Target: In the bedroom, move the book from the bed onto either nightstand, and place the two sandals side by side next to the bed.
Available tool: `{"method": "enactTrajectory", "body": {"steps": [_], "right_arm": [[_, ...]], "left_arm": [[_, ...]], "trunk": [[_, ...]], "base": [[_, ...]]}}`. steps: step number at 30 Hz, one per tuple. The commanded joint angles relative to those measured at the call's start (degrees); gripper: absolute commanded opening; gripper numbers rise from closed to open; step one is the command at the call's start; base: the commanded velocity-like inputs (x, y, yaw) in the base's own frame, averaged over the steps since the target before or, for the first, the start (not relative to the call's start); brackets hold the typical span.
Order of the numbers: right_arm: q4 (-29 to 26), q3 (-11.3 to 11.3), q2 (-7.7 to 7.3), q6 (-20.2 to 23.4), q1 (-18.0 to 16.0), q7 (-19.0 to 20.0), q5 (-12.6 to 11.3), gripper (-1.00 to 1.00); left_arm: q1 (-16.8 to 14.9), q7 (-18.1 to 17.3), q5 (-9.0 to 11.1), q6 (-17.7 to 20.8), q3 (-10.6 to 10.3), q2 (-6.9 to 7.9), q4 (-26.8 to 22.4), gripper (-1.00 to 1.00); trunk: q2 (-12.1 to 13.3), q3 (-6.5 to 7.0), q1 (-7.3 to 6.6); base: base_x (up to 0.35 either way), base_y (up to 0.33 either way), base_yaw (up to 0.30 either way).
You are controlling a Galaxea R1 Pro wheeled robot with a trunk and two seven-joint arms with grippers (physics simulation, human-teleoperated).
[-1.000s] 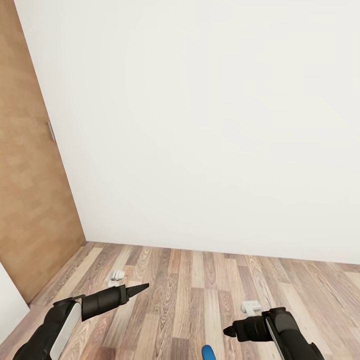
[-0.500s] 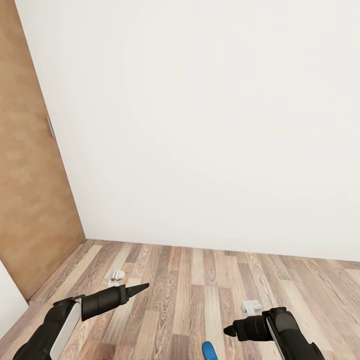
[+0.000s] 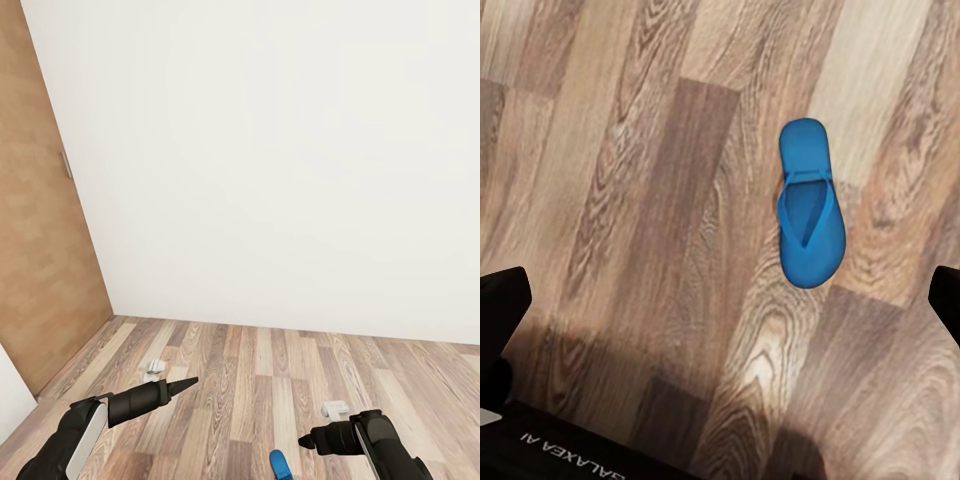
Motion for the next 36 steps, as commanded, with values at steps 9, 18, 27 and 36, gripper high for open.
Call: {"method": "enactTrajectory", "body": {"steps": [9,18,27,36], "right_arm": [[-0.05,-0.10,-0.02,0.12,-0.04,0.56,0.57,1.00],[-0.05,-0.10,0.00,0.11,-0.04,0.56,0.59,1.00],[-0.05,-0.10,0.02,0.11,-0.04,0.56,0.59,1.00],[0.11,-0.10,0.04,0.11,-0.04,0.45,0.65,1.00]], "left_arm": [[-0.03,-0.05,0.27,0.38,-0.02,0.01,0.00,1.00],[-0.03,0.01,0.27,0.38,-0.03,0.01,0.00,1.00],[-0.03,0.02,0.27,0.36,-0.07,-0.07,0.04,1.00],[-0.03,0.04,0.27,-0.12,-0.11,-0.08,0.09,1.00]], "trunk": [[-3.65,-1.68,1.97],[-7.26,-3.30,3.95],[-10.87,-4.91,5.93],[-14.48,-6.53,7.90]], "base": [[0.000,0.000,0.000],[0.000,0.000,0.000],[0.000,0.000,0.000],[0.000,0.000,0.000]]}}
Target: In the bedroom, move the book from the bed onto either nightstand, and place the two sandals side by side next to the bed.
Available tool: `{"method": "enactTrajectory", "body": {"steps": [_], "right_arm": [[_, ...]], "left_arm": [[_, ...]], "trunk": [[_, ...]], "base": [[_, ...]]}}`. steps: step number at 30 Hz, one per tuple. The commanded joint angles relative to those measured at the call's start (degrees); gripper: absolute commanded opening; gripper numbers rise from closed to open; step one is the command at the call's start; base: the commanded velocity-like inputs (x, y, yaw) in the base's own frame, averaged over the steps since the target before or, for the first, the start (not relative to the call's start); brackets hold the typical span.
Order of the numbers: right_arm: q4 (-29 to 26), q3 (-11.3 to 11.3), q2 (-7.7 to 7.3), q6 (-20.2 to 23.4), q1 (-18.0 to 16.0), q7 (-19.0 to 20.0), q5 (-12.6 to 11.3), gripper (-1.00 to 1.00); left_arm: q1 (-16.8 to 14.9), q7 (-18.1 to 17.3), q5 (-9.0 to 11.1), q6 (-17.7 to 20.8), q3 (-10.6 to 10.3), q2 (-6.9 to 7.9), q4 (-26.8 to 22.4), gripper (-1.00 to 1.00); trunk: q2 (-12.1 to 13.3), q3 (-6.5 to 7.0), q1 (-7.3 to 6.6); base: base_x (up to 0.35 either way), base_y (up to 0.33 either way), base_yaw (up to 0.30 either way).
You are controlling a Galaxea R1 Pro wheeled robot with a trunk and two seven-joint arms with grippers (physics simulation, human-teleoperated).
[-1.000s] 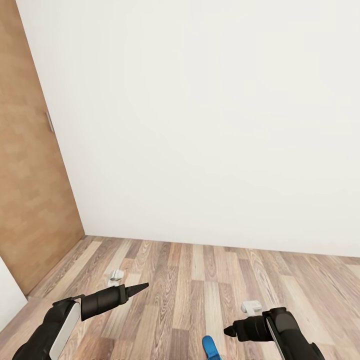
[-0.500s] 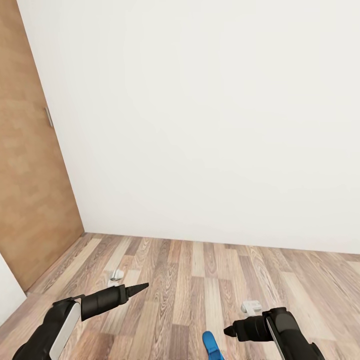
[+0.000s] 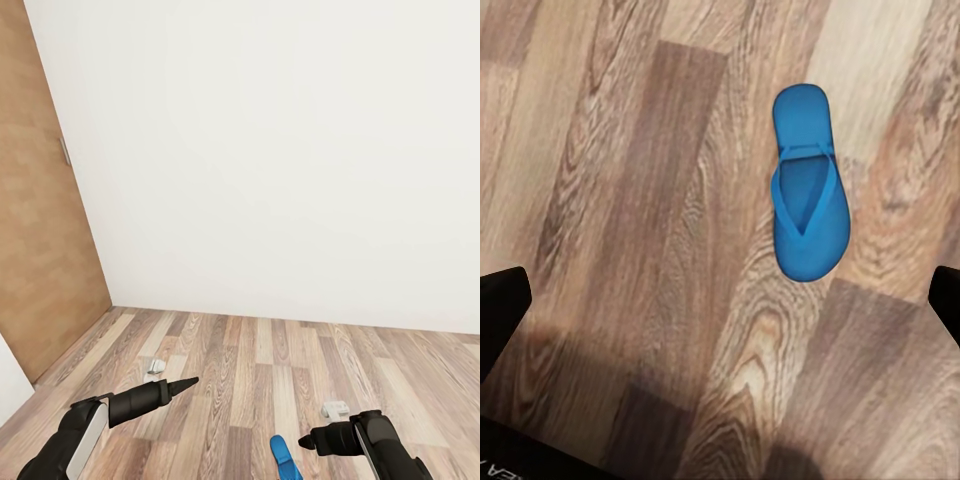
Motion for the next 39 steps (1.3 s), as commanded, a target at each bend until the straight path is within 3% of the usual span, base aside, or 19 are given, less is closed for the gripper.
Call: {"method": "enactTrajectory", "body": {"steps": [1,20,24,29,39], "right_arm": [[-0.06,-0.10,0.03,0.12,-0.04,0.56,0.59,1.00],[-0.32,-0.14,0.04,0.06,-0.04,0.29,0.60,1.00],[-0.75,-0.19,-0.02,0.04,-0.04,-3.04,0.59,1.00],[-0.83,-0.22,-0.06,-0.04,-0.04,-10.38,0.53,1.00],[-0.84,-0.19,-0.04,-0.06,-0.04,-12.04,0.51,1.00]], "left_arm": [[-0.03,-0.04,0.28,0.38,0.02,0.01,0.00,1.00],[-0.03,-0.04,0.28,0.36,0.01,0.01,0.00,1.00],[-0.03,-0.04,0.28,0.36,0.00,0.01,0.00,1.00],[-0.03,-0.04,0.28,0.36,0.01,0.01,0.00,1.00],[-0.03,-0.04,0.28,0.36,-0.01,0.01,0.00,1.00]], "trunk": [[-0.44,-0.24,0.21],[-8.06,-3.65,4.39],[-9.28,-4.41,5.07],[-9.35,-5.52,5.20],[-9.48,-7.74,5.46]], "base": [[0.000,0.000,0.000],[0.000,0.000,0.000],[0.000,0.000,0.000],[0.000,0.000,0.000],[0.000,0.000,0.000]]}}
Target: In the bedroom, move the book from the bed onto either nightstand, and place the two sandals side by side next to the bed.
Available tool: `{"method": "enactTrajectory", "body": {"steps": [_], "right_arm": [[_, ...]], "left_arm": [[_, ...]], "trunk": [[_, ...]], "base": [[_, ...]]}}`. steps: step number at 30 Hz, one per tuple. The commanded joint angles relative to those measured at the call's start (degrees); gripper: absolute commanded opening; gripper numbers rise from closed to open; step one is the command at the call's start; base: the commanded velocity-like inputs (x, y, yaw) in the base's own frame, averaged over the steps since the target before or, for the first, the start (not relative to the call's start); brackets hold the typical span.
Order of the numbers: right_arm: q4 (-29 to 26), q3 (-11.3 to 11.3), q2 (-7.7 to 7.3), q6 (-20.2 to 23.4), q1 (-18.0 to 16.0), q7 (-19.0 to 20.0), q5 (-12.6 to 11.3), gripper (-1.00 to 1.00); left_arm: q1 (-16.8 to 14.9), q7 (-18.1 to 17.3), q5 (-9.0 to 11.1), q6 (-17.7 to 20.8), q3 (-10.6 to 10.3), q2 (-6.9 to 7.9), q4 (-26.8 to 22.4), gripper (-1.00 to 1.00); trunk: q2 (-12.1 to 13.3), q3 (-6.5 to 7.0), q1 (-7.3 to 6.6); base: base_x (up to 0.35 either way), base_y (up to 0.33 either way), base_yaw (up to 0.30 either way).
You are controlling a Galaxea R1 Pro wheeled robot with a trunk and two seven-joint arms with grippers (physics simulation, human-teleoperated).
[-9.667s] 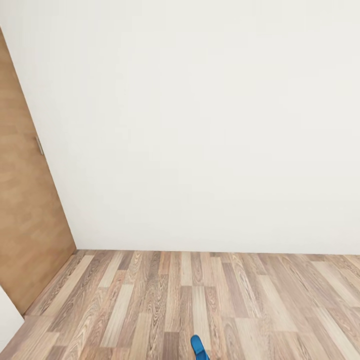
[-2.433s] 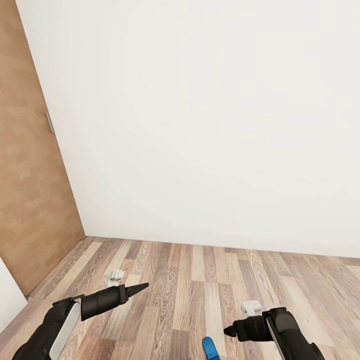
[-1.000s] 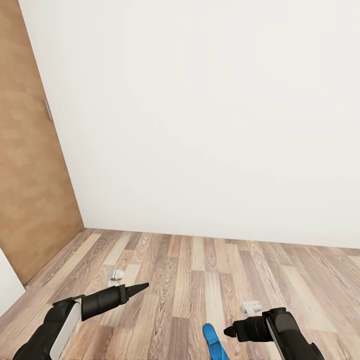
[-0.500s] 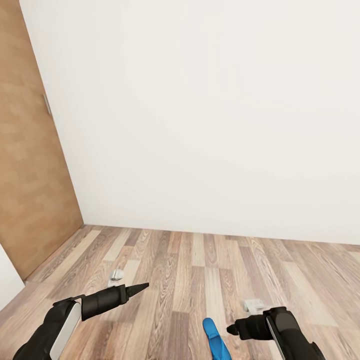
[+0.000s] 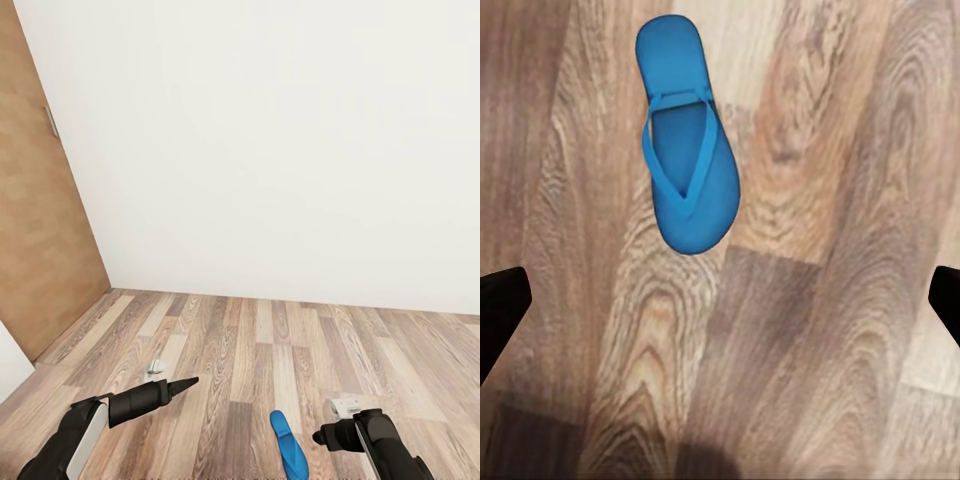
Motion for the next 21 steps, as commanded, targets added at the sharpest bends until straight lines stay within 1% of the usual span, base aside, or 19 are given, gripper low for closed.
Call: {"method": "enactTrajectory", "body": {"steps": [1,14,18,21], "right_arm": [[-0.06,-0.08,0.01,0.15,-0.03,0.53,0.60,1.00],[-0.03,-0.08,0.02,0.15,-0.03,0.55,0.41,1.00],[-0.05,-0.08,0.01,0.15,-0.03,0.52,0.42,1.00],[-0.05,-0.08,0.01,0.15,-0.03,0.51,0.42,1.00]], "left_arm": [[-0.03,-0.04,0.28,0.39,0.02,0.01,0.00,1.00],[-0.03,-0.04,0.28,0.39,-0.07,-0.05,0.04,1.00],[-0.03,-0.04,0.28,0.39,-0.04,-0.61,0.10,1.00],[-0.03,-0.04,0.28,0.39,0.02,-0.74,0.11,1.00]], "trunk": [[-0.04,-0.28,0.01],[-0.22,-3.16,0.35],[-0.27,-4.05,0.45],[-0.31,-4.72,0.53]], "base": [[0.000,0.000,0.000],[0.000,0.000,0.000],[0.000,0.000,0.000],[0.000,0.000,0.000]]}}
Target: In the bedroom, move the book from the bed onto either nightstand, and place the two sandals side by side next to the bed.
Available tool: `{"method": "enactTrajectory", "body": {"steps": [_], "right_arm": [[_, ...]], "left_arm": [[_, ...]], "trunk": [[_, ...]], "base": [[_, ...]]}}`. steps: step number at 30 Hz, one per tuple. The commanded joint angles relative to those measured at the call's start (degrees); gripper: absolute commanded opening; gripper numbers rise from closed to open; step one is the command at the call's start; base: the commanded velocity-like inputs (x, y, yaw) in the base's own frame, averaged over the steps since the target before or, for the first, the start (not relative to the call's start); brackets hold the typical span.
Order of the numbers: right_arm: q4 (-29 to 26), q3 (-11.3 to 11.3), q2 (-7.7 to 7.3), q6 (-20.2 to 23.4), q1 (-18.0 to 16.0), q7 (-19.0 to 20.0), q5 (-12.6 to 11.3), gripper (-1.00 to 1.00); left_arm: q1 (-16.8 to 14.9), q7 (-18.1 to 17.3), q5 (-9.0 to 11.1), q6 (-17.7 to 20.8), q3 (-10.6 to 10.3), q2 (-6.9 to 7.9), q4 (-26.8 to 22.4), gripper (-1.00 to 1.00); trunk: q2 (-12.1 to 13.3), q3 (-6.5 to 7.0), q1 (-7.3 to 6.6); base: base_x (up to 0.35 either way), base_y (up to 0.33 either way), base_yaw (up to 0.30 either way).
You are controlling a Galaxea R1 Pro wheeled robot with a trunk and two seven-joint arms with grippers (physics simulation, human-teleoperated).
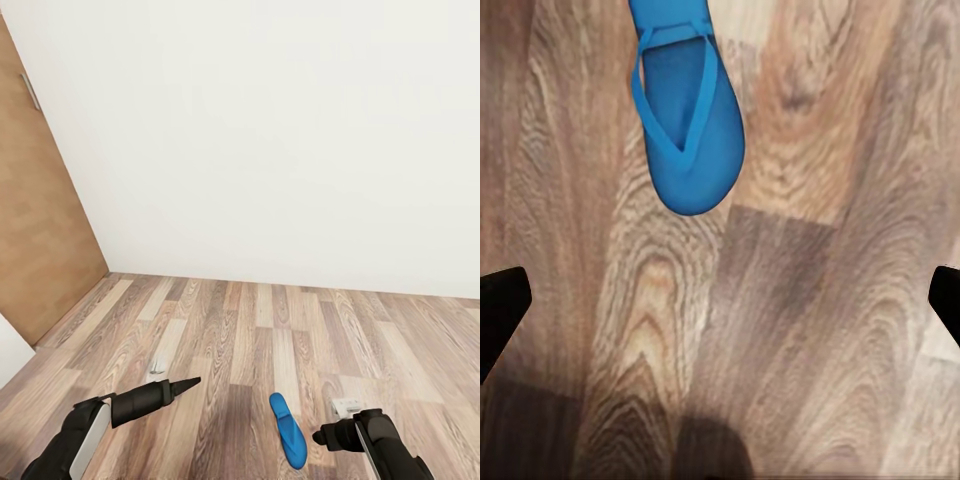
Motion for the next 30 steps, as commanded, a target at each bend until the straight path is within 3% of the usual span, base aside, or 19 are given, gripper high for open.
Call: {"method": "enactTrajectory", "body": {"steps": [1,30], "right_arm": [[-0.07,-0.08,0.02,0.15,-0.03,0.55,0.60,1.00],[-0.13,-0.13,0.02,0.15,-0.03,0.60,0.48,1.00]], "left_arm": [[-0.02,-0.04,0.27,0.39,0.03,-0.01,-0.01,1.00],[-0.02,-0.04,0.27,0.37,-0.05,-0.13,0.06,1.00]], "trunk": [[-0.04,-0.28,0.01],[-0.43,-6.70,0.76]], "base": [[0.000,0.000,0.000],[0.000,0.000,0.000]]}}
